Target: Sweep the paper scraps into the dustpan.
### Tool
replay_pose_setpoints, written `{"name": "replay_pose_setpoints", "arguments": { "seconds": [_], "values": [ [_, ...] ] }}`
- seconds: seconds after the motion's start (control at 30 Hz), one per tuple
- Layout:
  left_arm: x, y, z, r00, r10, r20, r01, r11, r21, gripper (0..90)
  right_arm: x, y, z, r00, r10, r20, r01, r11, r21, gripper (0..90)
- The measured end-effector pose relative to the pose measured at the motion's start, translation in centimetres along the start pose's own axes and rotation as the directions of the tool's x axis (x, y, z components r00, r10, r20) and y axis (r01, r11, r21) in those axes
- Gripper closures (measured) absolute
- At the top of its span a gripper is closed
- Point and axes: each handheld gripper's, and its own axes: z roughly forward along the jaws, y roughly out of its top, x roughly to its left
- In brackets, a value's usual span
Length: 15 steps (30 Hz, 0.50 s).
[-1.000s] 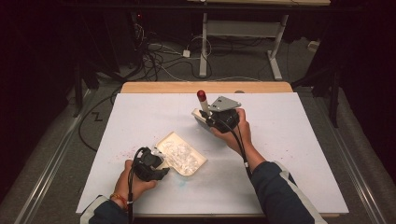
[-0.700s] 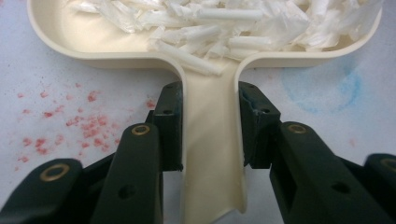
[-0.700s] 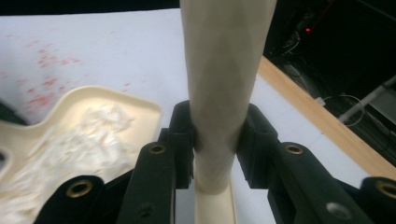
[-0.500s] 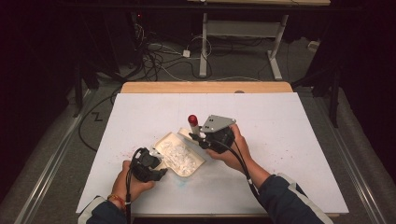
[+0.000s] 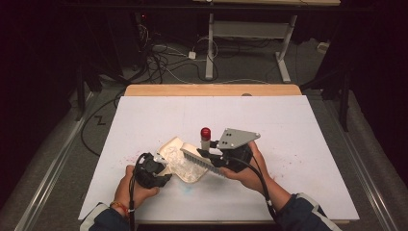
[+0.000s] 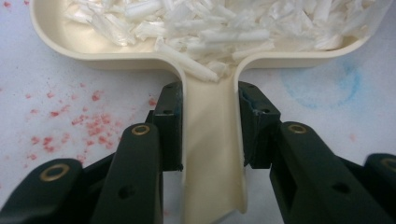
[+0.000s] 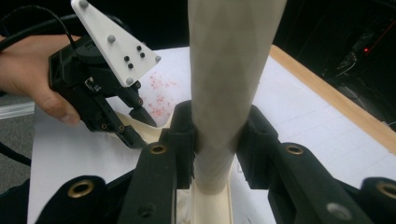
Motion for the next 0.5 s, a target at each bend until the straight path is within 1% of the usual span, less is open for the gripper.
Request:
{"name": "replay_pose_setpoints", "arguments": {
  "seconds": [0.13,0.17,0.2,0.3,0.43,0.5],
  "values": [
    [0.1,-0.2,-0.1,1.0,0.0,0.01,0.0,1.0,0.006,63.0,-0.3,0.0,-1.9,0.9994,0.0,0.034,0.0,1.0,-0.015,71.0],
    [0.0,-0.3,-0.2,0.9999,0.0,0.014,0.0,0.9999,0.013,63.1,-0.5,-0.1,-2.4,0.999,0.01,0.043,-0.009,1.0,-0.02,71.0],
    [0.0,-0.3,-0.4,0.9998,0.008,0.015,-0.008,0.9998,0.016,63.1,-0.7,-0.2,-3.1,0.9985,0.019,0.051,-0.018,1.0,-0.021,71.0],
    [-0.2,-0.6,-0.9,0.9995,0.021,0.025,-0.021,0.9994,0.026,63.1,-1.0,-0.6,-4.5,0.9973,0.022,0.07,-0.021,1.0,-0.01,71.0],
    [-0.7,-0.9,-1.5,0.998,0.042,0.048,-0.043,0.9986,0.032,63.0,-1.2,-1.6,-6.6,0.9941,0.035,0.103,-0.036,0.999,0.005,71.0],
    [-1.1,-1.1,-1.6,0.9973,0.052,0.053,-0.054,0.9979,0.037,63.0,-1.2,-2.3,-7.6,0.9929,0.039,0.113,-0.041,0.999,0.019,71.0]
  ]
}}
